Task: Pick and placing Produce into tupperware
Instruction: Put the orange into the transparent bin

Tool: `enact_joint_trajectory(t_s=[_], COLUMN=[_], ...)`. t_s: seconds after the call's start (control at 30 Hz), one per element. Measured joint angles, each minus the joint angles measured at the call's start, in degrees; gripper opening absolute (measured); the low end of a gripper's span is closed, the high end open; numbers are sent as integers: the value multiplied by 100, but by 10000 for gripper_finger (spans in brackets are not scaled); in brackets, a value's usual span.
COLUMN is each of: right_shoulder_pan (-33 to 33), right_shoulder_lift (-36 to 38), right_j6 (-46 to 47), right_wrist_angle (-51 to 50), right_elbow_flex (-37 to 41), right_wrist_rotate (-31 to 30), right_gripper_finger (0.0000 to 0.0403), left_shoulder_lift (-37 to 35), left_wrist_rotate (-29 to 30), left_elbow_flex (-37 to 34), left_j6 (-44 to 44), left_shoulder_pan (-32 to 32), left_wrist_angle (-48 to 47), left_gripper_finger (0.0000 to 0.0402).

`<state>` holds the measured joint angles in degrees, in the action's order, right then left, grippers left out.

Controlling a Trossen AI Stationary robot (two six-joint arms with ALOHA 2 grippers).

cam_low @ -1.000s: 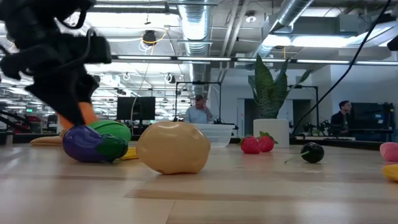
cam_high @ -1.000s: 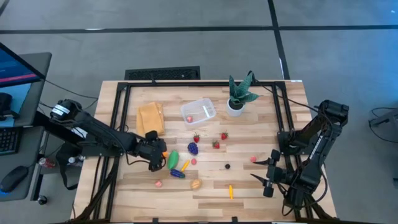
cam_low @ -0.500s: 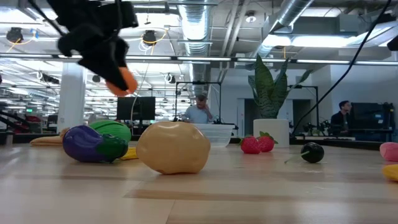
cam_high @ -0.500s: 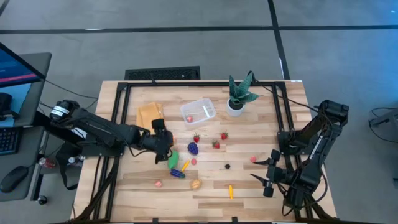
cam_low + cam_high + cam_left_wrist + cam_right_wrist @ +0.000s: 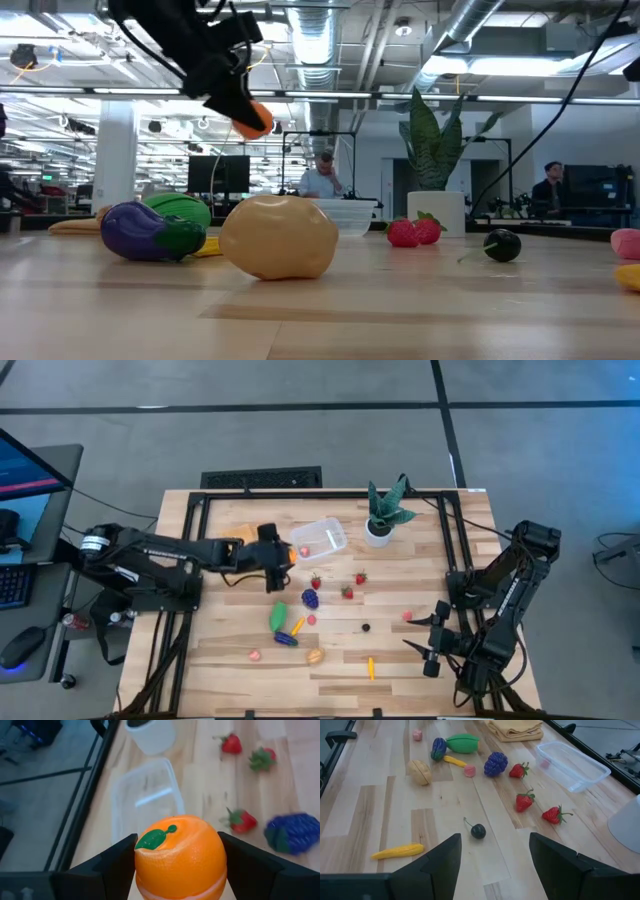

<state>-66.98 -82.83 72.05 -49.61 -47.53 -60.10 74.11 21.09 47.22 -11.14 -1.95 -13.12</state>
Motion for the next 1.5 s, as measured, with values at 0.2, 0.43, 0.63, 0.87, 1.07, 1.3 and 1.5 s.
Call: enact_joint_trajectory(t_s=[0.2, 0.43, 0.63, 0.87, 1.07, 1.3, 1.5], right_shoulder_pan=[0, 0, 0, 0, 0, 0, -2], right_shoulder_lift=[0, 0, 0, 0, 0, 0, 0], right_j6=[0, -2, -2, -11, -47, -50, -52], right_wrist_angle=[1, 0, 1, -1, -1, -3, -4], right_elbow_flex=[0, 2, 2, 2, 2, 2, 2], right_wrist_rotate=[0, 0, -2, -44, -49, -57, -61], right_gripper_finger=[228, 228, 228, 228, 228, 228, 228], left_shoulder_lift=[0, 1, 4, 325, 1177, 1852, 1986], left_wrist_rotate=[-797, -1830, -2722, -3225, -3283, -3655, -3863], left_elbow_flex=[-2, -11, -89, -256, -254, -186, -155], left_j6=[-410, -570, -570, -506, -493, -417, -310], left_shoulder_pan=[-742, -1549, -2107, -2433, -2463, -2733, -2902], left_wrist_angle=[586, 958, 1351, 1983, 2655, 3020, 3026], left_gripper_finger=[256, 256, 256, 256, 256, 256, 256])
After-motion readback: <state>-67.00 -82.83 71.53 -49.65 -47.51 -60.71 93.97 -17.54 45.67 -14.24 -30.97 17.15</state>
